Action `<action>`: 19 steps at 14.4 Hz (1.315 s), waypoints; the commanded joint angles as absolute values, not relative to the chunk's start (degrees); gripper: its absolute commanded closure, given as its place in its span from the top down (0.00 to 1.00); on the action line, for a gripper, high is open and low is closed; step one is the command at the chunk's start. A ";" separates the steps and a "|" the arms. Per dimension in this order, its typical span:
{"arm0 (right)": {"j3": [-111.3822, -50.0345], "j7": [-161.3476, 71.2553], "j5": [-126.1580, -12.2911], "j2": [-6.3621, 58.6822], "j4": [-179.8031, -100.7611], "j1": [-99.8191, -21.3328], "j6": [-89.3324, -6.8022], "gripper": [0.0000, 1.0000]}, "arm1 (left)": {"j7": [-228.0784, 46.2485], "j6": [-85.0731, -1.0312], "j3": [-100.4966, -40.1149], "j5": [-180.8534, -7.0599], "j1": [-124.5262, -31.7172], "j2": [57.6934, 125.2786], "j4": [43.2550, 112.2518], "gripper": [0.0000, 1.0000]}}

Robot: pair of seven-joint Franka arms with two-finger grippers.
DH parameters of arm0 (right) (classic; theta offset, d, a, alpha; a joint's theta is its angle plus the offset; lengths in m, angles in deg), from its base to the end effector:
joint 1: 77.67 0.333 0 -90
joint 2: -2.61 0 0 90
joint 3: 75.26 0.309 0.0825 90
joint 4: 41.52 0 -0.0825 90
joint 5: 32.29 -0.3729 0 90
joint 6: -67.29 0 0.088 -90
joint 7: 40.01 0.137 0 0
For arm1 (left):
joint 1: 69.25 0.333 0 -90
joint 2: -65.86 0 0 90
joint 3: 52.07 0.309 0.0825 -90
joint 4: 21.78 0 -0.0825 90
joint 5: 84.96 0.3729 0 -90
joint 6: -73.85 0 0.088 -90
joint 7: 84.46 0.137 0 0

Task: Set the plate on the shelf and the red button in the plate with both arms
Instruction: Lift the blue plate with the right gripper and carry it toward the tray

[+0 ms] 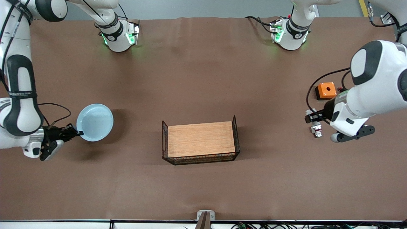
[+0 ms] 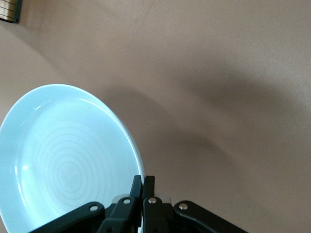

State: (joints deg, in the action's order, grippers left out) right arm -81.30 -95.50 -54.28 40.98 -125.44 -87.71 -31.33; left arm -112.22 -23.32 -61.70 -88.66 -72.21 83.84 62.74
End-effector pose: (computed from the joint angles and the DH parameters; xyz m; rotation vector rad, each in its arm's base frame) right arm 0.6352 -0.1264 0.2403 -2.5567 -0.7350 0.2112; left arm 0.6158 -0.1339 0.4598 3.0276 0.4289 -0.1886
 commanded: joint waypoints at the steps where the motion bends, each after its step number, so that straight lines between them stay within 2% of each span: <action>1: -80.62 -89.34 -54.18 40.15 -122.04 -88.40 -25.02 0.00 | -116.88 -21.95 -62.96 -89.10 -72.15 84.94 61.01 0.22; 9: -79.92 -61.50 -53.82 32.94 -116.41 -85.15 -9.80 0.00 | -116.37 -22.13 -63.23 -89.18 -71.54 85.55 61.10 0.23; 19: -79.74 -16.85 -60.50 23.54 -116.23 -74.08 -6.01 0.00 | -115.93 -22.13 -63.23 -89.36 -71.27 85.55 61.36 0.23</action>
State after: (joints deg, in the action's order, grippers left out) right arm -79.47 -24.42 -59.35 26.10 -115.60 -76.52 -6.71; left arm -116.59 -23.26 -63.09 -88.66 -71.56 85.21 62.52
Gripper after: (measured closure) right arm 0.974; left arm 0.586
